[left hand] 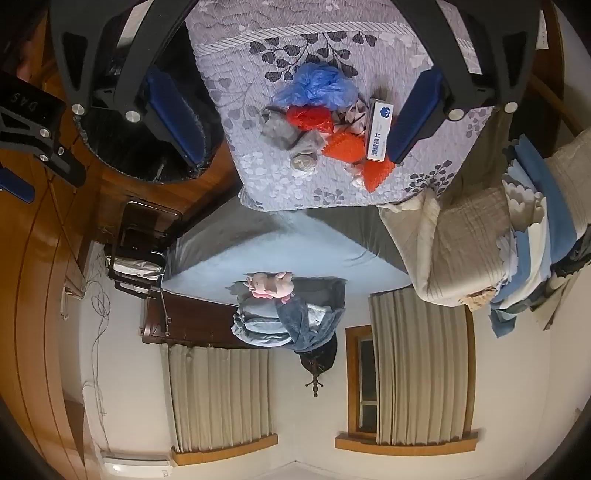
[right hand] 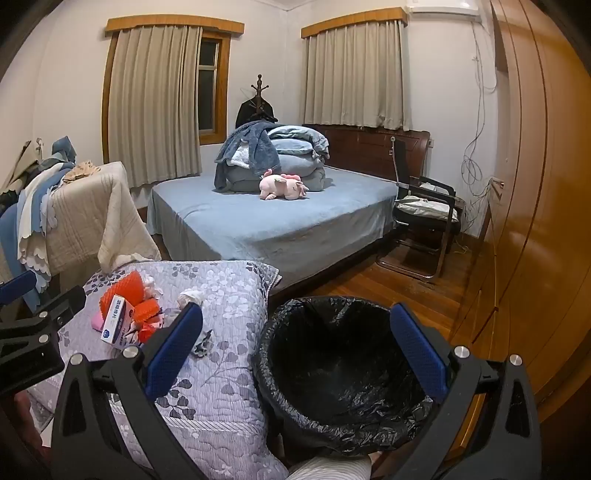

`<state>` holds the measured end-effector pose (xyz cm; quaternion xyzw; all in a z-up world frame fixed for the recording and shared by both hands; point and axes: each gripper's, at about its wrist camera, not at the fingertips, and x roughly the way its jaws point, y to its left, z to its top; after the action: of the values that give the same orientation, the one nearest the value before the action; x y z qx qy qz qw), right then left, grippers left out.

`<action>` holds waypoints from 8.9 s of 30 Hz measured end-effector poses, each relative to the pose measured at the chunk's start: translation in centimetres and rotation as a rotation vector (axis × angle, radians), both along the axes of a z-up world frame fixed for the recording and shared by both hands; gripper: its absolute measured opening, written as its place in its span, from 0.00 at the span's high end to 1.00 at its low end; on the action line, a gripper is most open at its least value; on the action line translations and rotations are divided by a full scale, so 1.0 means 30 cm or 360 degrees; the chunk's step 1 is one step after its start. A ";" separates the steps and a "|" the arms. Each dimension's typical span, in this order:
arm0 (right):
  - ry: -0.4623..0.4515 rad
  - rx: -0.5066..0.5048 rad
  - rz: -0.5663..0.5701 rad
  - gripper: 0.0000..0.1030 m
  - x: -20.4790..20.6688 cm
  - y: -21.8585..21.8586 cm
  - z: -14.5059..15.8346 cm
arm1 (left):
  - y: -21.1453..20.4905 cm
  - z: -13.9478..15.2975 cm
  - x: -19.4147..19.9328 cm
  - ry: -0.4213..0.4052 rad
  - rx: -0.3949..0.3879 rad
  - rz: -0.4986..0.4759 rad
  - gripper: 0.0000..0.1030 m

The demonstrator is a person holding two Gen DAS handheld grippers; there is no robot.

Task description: Collect trash

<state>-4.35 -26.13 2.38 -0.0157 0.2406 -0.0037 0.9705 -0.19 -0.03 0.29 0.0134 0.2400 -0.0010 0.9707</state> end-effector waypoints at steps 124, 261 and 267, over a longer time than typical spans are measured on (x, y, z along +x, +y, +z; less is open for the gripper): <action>0.0432 0.0099 0.0460 0.26 0.515 0.520 -0.525 | 0.498 -0.528 0.321 0.0328 0.0078 0.0359 0.18; 0.0317 0.0124 0.0240 0.06 0.459 0.288 -0.501 | 0.242 -0.681 0.396 0.0571 -0.0175 -0.0192 0.72; 0.0316 0.0125 0.0257 0.06 0.479 0.303 -0.502 | 0.248 -0.649 0.383 0.0537 -0.0236 -0.0248 0.95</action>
<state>10.03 -17.03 -12.67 0.0027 0.3333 0.0854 0.9389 11.30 7.40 -19.17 -0.0398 0.3968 -0.0960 0.9120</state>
